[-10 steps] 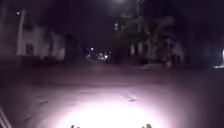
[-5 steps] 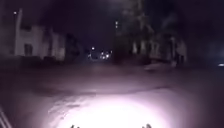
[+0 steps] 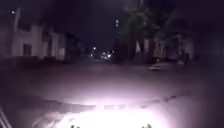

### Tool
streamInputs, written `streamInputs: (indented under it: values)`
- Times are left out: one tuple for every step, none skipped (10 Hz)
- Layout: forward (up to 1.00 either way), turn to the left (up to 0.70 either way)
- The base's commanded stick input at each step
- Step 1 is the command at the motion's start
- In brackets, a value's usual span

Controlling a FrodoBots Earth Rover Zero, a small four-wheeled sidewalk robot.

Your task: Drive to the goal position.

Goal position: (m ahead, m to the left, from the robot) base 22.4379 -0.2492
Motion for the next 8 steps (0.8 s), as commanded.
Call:
streamInputs:
  values:
    - [1.0, 0.0]
    - [1.0, 0.0]
    - [1.0, 0.0]
    - [1.0, 0.0]
    - [1.0, 0.0]
    - [1.0, 0.0]
    - [1.0, 0.0]
    - [1.0, 0.0]
